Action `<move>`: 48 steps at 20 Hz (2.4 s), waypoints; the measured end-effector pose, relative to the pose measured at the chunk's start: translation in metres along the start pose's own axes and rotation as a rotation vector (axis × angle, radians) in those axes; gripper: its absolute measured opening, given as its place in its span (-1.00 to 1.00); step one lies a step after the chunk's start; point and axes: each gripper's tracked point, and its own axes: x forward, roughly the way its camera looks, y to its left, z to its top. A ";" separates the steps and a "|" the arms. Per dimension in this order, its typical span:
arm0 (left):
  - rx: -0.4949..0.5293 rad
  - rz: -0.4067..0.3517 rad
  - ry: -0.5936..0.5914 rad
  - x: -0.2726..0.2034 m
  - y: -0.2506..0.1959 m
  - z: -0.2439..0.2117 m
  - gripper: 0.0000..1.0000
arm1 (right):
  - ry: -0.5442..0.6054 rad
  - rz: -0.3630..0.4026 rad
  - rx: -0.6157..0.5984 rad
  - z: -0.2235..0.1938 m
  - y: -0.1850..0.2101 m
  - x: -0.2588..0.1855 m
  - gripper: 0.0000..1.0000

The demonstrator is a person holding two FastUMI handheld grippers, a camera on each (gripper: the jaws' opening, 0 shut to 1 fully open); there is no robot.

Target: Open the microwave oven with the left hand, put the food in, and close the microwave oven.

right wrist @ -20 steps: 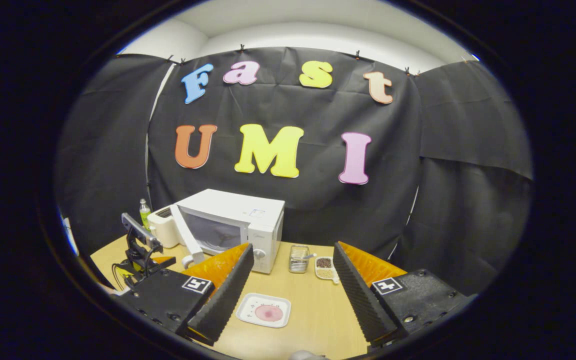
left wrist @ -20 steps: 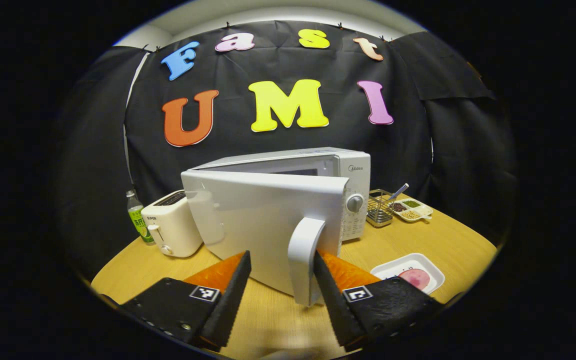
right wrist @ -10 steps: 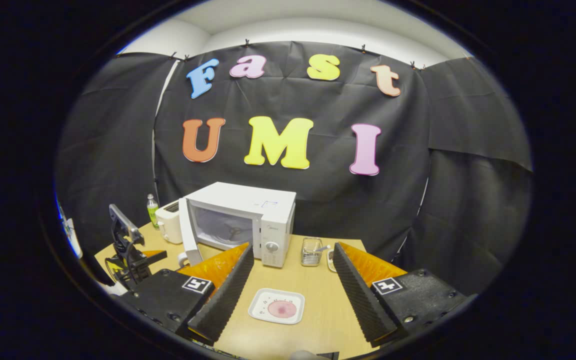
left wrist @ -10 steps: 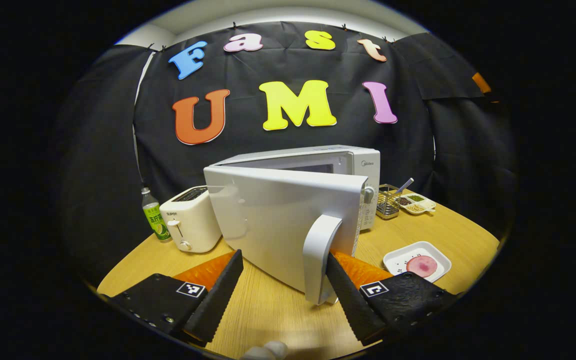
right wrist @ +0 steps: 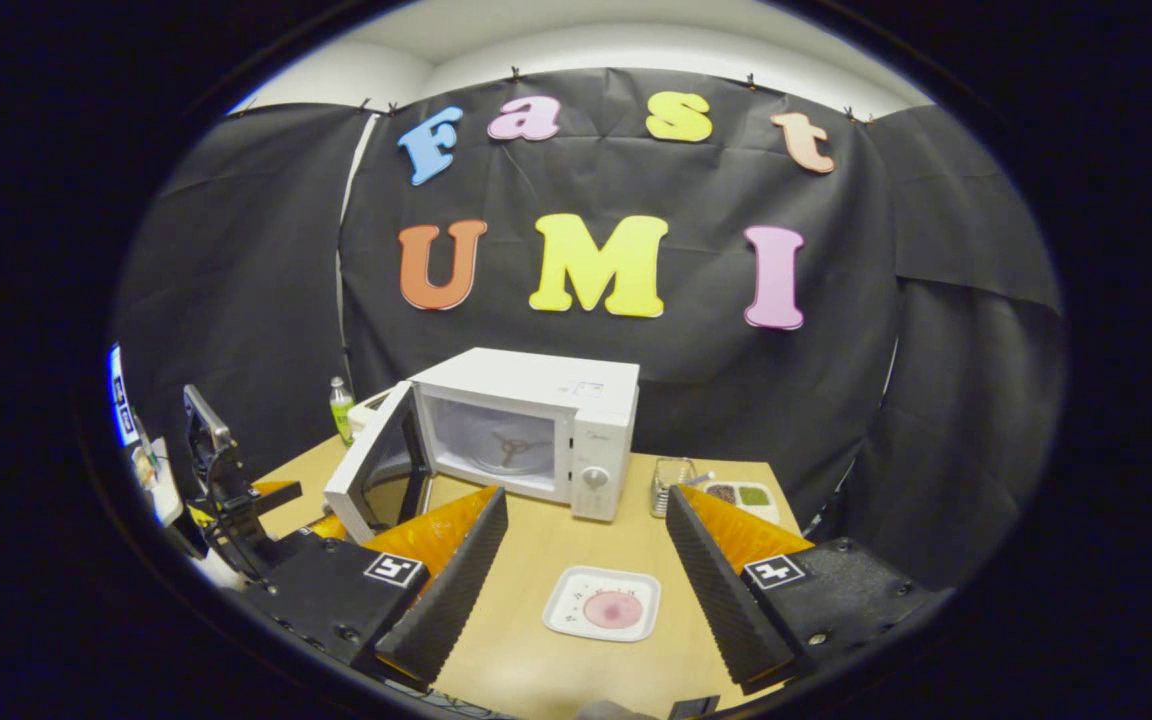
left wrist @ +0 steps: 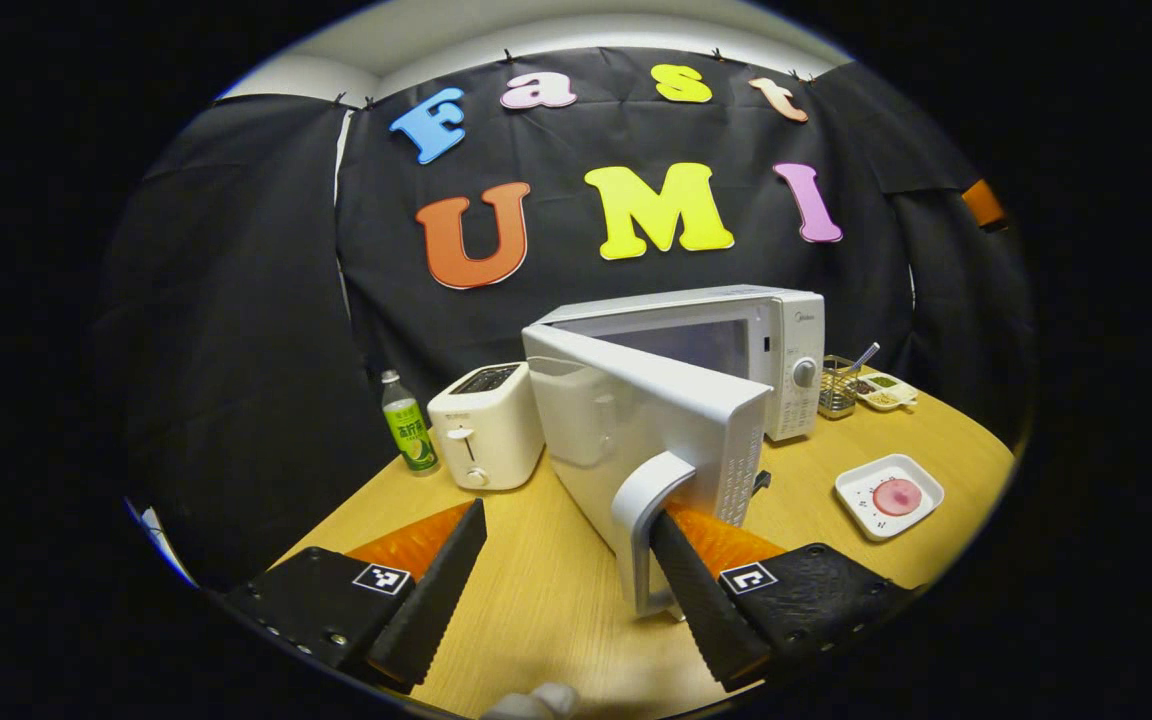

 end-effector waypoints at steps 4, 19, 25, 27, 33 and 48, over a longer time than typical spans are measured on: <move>-0.002 0.039 0.012 -0.009 0.030 -0.008 0.92 | 0.001 0.045 -0.008 0.001 0.015 0.005 1.00; 0.029 0.244 0.050 -0.049 0.124 -0.025 0.93 | 0.071 0.036 0.033 -0.038 0.000 0.024 1.00; 0.005 0.181 0.054 -0.062 0.081 -0.017 0.92 | 0.210 -0.015 0.015 -0.108 -0.043 0.052 1.00; 0.002 0.150 0.037 -0.061 0.060 -0.004 0.93 | 0.275 -0.039 0.039 -0.138 -0.058 0.063 0.96; -0.060 0.049 -0.027 -0.054 0.003 0.050 0.93 | 0.463 -0.028 0.093 -0.220 -0.081 0.098 0.78; -0.023 -0.003 -0.039 -0.036 -0.030 0.089 0.92 | 0.754 0.019 0.313 -0.317 -0.085 0.126 -0.27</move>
